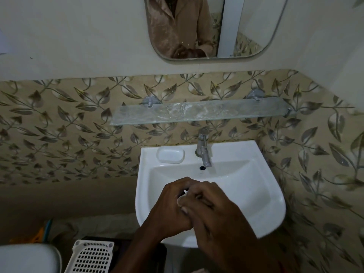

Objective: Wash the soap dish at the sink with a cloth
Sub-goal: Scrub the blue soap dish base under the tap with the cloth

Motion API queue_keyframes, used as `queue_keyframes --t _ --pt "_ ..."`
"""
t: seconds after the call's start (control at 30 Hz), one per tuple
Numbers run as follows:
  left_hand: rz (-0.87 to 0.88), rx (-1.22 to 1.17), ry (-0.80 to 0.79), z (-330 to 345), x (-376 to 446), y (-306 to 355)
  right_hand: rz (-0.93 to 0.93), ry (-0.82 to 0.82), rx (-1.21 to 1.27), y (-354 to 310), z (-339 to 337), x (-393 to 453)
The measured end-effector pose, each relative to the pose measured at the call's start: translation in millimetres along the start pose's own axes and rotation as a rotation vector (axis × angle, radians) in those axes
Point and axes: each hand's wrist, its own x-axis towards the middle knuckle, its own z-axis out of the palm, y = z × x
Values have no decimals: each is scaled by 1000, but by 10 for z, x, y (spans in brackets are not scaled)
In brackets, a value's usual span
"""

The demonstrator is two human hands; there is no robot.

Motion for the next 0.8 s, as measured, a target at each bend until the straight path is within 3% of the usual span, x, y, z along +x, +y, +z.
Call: queue_keyframes --t 0.1,0.27,0.43,0.5,0.67,0.8 --pt "5 40 0 -2 -15 -16 -19 27 -124 138 -80 89" --pt "29 74 42 -14 -85 21 50 117 -124 378 -116 102" --pt "51 -43 62 -66 8 98 234 216 120 439 -76 31" --pt "41 -66 118 -67 43 120 223 238 170 387 -100 43" --pt "-216 -261 293 -121 5 27 201 246 152 340 -121 24" --pt "-316 -455 198 -179 -40 -51 128 264 147 277 -294 127"
